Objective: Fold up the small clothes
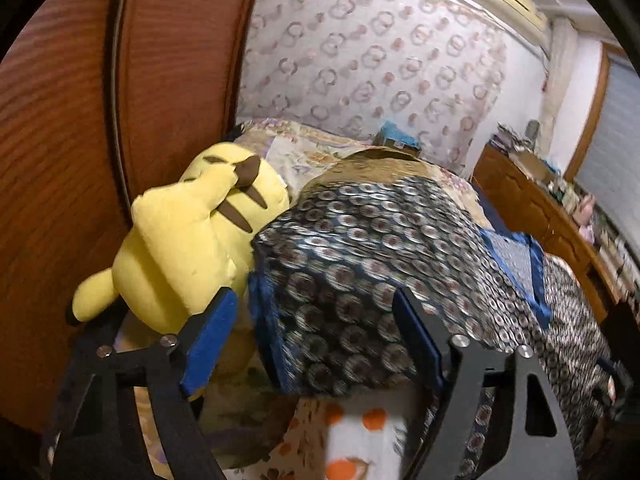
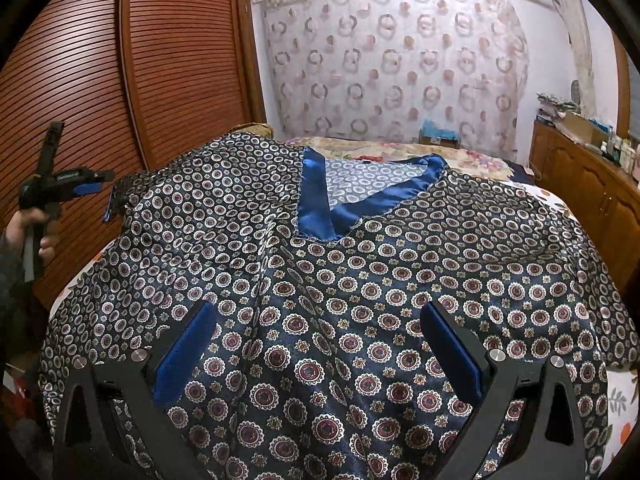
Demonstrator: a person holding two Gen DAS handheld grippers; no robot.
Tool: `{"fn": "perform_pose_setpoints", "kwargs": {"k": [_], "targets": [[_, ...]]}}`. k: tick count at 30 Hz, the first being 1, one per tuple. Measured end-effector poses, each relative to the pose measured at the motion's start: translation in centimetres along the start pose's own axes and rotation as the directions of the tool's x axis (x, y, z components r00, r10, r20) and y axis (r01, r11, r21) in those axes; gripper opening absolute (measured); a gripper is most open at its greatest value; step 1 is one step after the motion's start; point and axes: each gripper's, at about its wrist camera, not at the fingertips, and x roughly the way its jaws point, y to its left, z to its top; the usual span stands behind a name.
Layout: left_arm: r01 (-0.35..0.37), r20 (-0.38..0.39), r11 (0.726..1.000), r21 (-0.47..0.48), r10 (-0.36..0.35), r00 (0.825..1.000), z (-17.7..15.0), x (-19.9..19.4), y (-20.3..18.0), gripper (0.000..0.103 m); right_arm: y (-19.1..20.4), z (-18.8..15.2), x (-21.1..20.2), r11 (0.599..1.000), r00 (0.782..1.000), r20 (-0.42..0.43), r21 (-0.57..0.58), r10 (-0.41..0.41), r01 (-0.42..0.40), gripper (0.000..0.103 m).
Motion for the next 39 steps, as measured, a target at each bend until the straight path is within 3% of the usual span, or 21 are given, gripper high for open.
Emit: {"fn": "perform_pose_setpoints", "kwargs": {"k": [4,7,9,11,12,19,24,28,32,35,37,39], "targets": [[0.016,-0.048,0.998,-0.053,-0.018,0.999,0.2,1.9,1.5,0.064,0.0,-0.2,-0.3,1.0,1.0,0.002,-0.003,0.002,-0.002,0.102],[0.047,-0.06,0.997,-0.06,-0.05,0.997,0.1,2.3,1.8,0.049,0.0,-0.2,-0.2,1.0,1.0,0.004,-0.001,0.001,-0.001,0.102],[0.038,-0.047,0.998,-0.049,-0.04,0.998,0.1,2.1,1.7,0.026,0.1,-0.3,-0.2,1.0,1.0,0.005,0.0,0.001,-0.001,0.102],[0.021,-0.029,1.0,-0.019,-0.021,0.999,0.2,1.6,1.1,0.01,0.2,-0.3,-0.1,1.0,1.0,0.005,0.0,0.002,-0.002,0.102],[0.018,-0.024,1.0,-0.008,-0.018,1.0,0.3,1.5,1.0,0.007,0.1,-0.3,-0.1,1.0,1.0,0.005,0.0,0.002,-0.002,0.102],[-0.015,0.047,0.994,0.113,0.01,0.999,1.6,-1.0,-2.0,0.004,0.3,-0.3,-0.1,1.0,1.0,0.005,0.005,0.0,0.0,0.102],[0.043,0.101,0.977,0.208,-0.065,0.993,3.9,-3.5,-6.8,0.004,0.3,-0.4,-0.1,1.0,1.0,0.005,0.005,0.001,-0.001,0.102],[0.121,0.081,0.949,0.291,-0.151,0.985,5.6,-3.7,-12.2,0.004,0.2,-0.4,-0.2,1.0,1.0,0.007,0.009,0.002,-0.002,0.102],[0.208,0.037,0.9,0.383,-0.24,0.97,5.4,-3.7,-18.3,0.004,0.2,-0.5,-0.2,1.0,1.0,0.008,0.01,0.002,-0.002,0.102],[0.209,0.011,0.873,0.441,-0.238,0.971,4.6,-3.4,-21.5,0.005,0.1,-0.5,-0.2,1.0,1.0,0.006,0.009,0.005,-0.005,0.102],[0.213,-0.02,0.866,0.451,-0.229,0.973,4.2,-2.8,-22.3,0.012,0.1,-0.5,-0.2,1.0,1.0,0.005,0.009,0.007,-0.007,0.102],[0.212,-0.033,0.865,0.455,-0.222,0.975,3.6,-2.3,-22.2,0.03,0.1,-0.5,-0.3,1.0,1.0,0.006,0.009,0.008,-0.009,0.102]]}}
